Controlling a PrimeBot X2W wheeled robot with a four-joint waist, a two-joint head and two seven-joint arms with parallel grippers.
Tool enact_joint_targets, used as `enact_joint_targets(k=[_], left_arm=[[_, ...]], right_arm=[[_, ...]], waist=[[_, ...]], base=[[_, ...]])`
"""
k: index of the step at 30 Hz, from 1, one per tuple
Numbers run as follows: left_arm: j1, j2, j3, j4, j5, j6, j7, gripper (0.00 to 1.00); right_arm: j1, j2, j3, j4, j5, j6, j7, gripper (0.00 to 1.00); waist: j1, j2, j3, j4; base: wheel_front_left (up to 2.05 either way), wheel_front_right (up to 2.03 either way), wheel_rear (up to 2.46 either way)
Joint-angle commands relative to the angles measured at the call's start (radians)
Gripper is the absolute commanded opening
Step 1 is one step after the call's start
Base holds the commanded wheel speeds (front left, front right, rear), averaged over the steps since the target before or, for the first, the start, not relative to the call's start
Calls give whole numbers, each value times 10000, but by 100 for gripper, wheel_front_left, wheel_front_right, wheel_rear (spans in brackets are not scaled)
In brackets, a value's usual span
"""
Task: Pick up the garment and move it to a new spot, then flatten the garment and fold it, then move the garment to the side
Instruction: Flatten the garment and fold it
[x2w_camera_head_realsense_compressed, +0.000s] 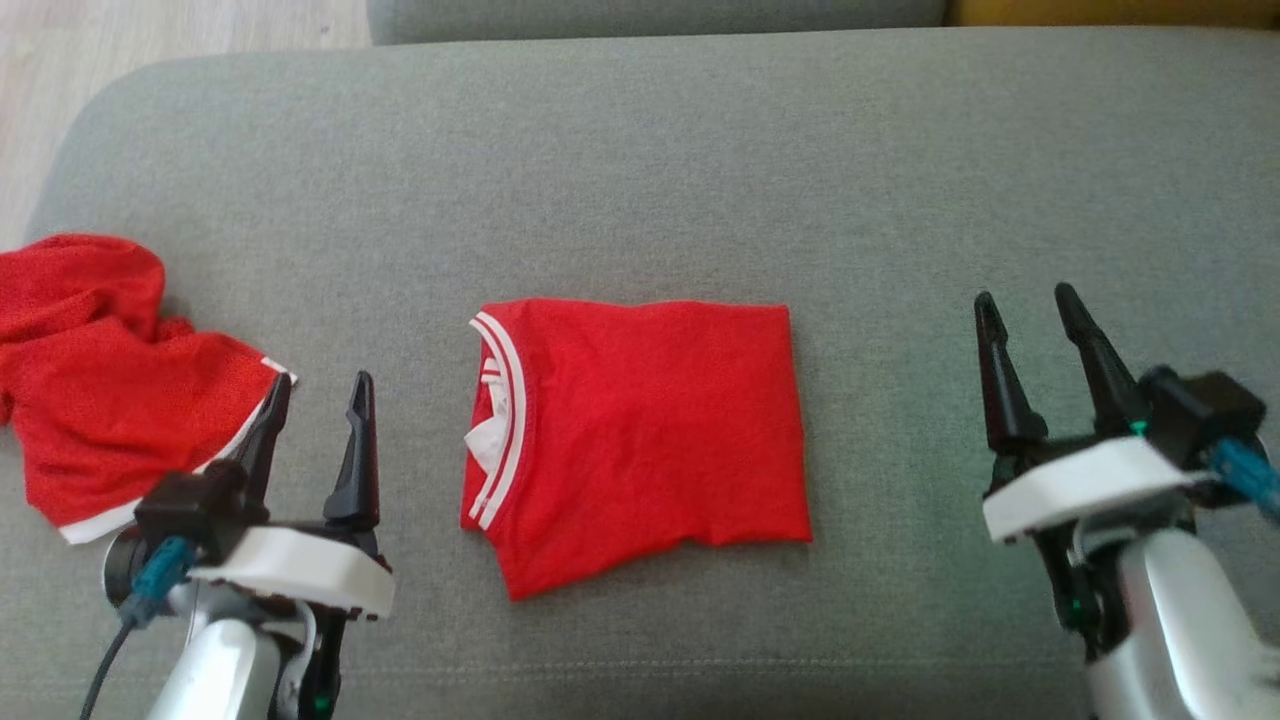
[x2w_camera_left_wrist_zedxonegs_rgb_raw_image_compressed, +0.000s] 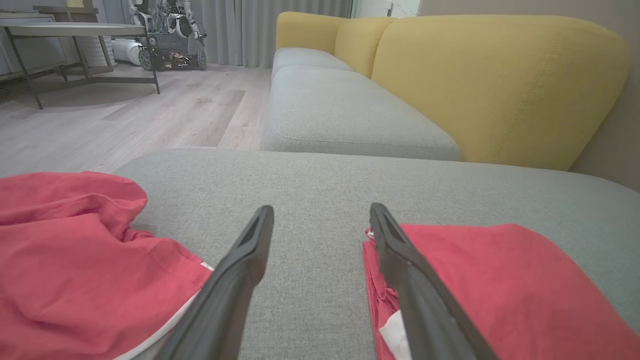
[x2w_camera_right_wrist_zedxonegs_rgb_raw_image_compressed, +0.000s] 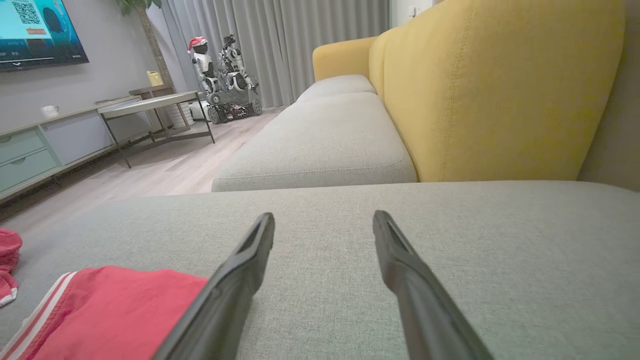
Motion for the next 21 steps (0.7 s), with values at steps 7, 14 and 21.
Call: enact_joint_targets(k=[7, 14, 21], left_arm=[[240, 420, 213, -694, 199, 153, 133, 100], [688, 514, -20, -915, 275, 177, 336, 100], [1109, 596, -121, -1130, 333, 347, 485, 100]], right_arm=[[1207, 264, -318, -2540, -763, -7, 820, 100], [2085, 358, -575, -3153, -942, -7, 1225, 100], [2823, 487, -791, -3504, -974, -7, 1419, 100]], waist=[[0, 0, -514, -90], [0, 0, -1051, -30], [0, 0, -1457, 2]], base=[[0, 0, 0], [0, 0, 0], [0, 0, 0]])
